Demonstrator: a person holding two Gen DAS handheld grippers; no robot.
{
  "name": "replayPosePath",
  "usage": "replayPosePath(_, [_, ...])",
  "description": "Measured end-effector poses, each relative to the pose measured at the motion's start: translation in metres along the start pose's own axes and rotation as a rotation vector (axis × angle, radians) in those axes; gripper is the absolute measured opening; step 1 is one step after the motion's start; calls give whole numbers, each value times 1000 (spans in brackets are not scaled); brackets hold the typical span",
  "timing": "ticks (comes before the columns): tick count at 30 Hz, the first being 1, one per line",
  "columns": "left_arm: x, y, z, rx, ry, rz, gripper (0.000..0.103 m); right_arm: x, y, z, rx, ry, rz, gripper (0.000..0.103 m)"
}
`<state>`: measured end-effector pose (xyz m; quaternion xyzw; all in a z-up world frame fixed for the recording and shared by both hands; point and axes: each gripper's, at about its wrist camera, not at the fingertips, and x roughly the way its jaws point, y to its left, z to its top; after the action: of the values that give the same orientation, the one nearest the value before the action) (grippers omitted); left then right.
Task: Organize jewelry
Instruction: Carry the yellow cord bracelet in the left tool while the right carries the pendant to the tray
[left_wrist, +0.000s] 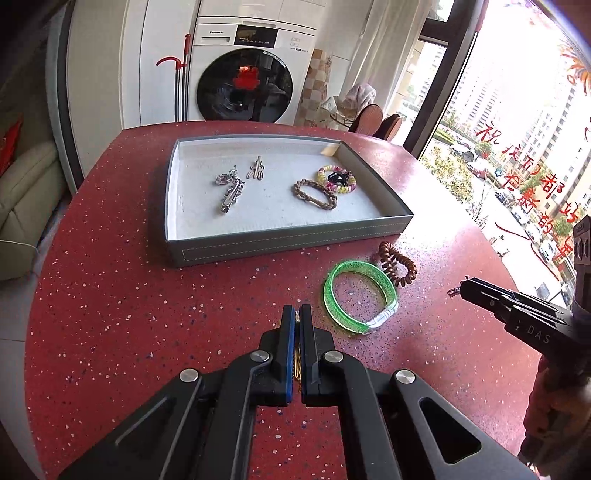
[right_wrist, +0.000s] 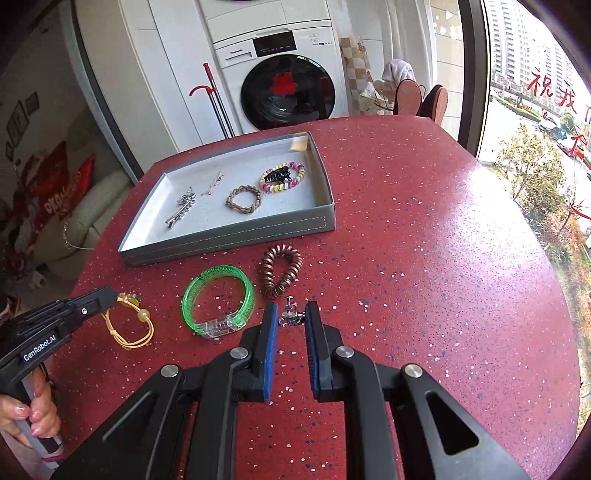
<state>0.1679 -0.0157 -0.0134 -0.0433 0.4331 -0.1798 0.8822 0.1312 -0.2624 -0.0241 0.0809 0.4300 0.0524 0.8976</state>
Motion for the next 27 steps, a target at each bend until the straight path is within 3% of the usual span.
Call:
replayPosePath(7, [-11, 1, 18, 3, -35, -17, 20, 1, 9, 14, -4, -7, 31, 16])
replayPosePath(15, [-17, 2, 52, 14, -87, -18, 20, 10, 25, 54, -25, -31, 75, 16])
replayPosePath(27, [12, 10, 113, 21, -110, -5, 20, 59, 28, 112, -15, 1, 90, 16])
